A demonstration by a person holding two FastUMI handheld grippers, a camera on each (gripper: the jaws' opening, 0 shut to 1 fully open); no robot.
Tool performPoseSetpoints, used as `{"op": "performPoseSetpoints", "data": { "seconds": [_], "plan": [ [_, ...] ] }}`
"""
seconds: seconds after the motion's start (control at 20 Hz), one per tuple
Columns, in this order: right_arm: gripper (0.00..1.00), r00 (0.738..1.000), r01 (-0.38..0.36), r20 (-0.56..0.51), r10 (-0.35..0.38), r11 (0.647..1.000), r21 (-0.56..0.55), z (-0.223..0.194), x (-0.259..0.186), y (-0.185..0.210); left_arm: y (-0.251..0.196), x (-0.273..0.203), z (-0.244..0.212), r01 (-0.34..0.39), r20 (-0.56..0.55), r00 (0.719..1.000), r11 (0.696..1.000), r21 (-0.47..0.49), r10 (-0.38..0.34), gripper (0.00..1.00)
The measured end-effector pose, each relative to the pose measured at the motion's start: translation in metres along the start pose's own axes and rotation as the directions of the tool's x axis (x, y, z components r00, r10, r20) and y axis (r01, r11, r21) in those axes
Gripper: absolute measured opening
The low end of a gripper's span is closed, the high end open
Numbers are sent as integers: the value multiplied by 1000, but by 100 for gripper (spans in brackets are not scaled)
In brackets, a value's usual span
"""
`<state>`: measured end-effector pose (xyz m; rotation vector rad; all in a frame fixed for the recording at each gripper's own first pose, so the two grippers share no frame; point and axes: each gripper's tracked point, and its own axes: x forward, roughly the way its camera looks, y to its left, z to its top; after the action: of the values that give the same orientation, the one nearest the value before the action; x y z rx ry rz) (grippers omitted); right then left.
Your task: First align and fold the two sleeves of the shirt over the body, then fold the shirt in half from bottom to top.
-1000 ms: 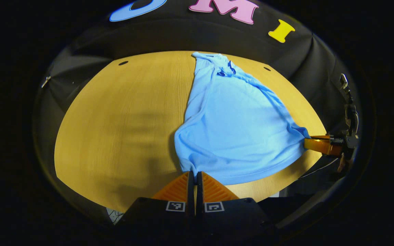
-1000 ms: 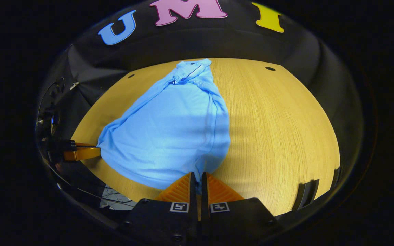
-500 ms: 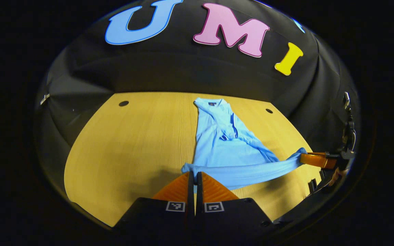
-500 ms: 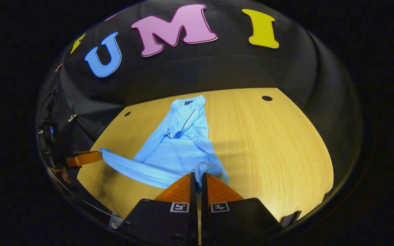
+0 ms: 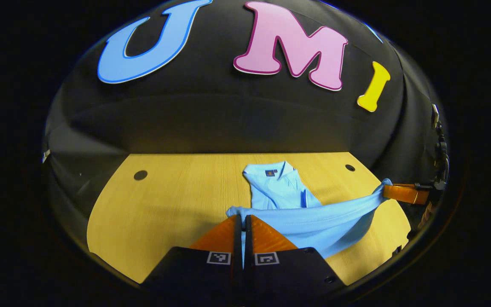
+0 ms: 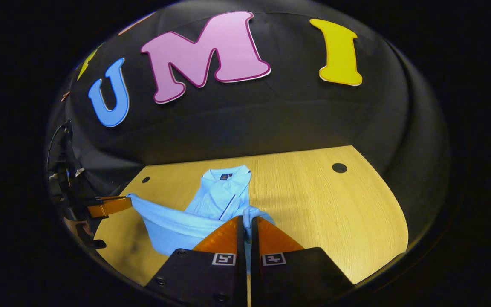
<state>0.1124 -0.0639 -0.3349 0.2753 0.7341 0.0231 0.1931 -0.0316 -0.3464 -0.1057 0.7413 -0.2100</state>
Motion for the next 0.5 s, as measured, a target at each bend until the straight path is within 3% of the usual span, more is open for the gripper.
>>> {"op": "performPoseSetpoints", "data": {
  "seconds": [0.3,0.5],
  "plan": [
    [8,999,36,33,-37,999,16,38,101,-24,5,104,44,-43,59,997,999,30,41,6],
    [8,998,56,27,-57,998,38,45,168,-40,26,160,52,-116,70,991,993,3,116,6]
  ]
}}
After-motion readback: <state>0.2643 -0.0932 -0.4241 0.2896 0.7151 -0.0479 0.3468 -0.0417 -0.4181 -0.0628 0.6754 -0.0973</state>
